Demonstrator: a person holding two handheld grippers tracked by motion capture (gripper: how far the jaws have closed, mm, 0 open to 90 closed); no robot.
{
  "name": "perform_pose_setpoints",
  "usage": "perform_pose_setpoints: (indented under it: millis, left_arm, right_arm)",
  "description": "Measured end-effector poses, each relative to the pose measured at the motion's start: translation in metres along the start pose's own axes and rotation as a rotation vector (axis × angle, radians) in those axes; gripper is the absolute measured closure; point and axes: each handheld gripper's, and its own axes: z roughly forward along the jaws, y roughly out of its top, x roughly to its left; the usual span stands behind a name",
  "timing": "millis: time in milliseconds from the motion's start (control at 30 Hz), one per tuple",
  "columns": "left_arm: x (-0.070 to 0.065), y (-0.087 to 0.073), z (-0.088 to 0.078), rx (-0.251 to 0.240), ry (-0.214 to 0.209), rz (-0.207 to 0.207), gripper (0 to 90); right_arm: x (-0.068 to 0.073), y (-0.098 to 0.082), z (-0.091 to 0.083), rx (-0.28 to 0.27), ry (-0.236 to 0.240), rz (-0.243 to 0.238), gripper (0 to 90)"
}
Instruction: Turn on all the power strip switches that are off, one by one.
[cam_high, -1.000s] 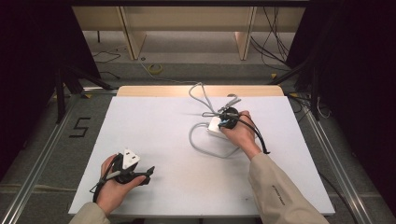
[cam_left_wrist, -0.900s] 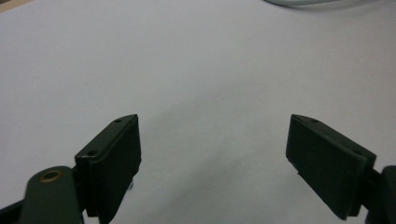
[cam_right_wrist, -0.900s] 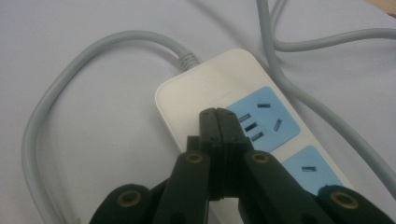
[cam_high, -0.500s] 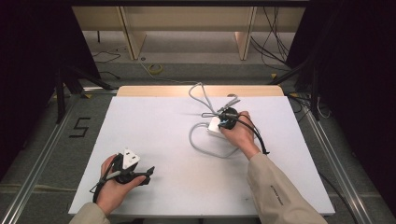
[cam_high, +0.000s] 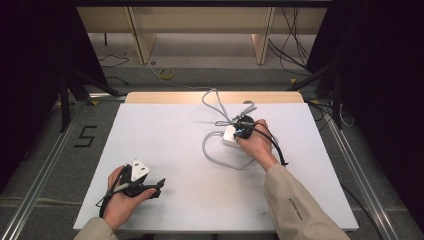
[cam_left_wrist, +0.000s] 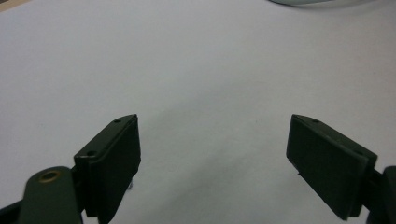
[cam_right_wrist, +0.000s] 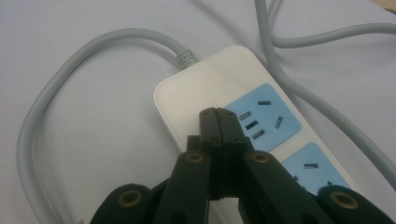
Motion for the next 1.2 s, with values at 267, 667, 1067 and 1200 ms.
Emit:
perform_pose_setpoints:
  millis: [267,667,1067,1200]
  left_arm:
    - [0.000,0.000,0.001,0.001,-0.004,-0.004,17.6]
    - [0.000,-0.001,0.001,-0.001,-0.003,-0.008,17.6]
    - [-0.001,-0.001,0.001,0.009,-0.003,0.000,17.6]
    - [-0.002,-0.001,0.001,0.007,-0.004,-0.001,17.6]
  right_arm:
    - [-0.001,0.000,0.000,-0.002,-0.001,0.011,90.0]
    - [-0.002,0.002,-0.005,-0.018,0.006,0.029,90.0]
    - [-0.005,0.002,-0.014,-0.031,0.012,0.042,90.0]
    - [-0.007,0.001,-0.017,-0.027,0.014,0.042,90.0]
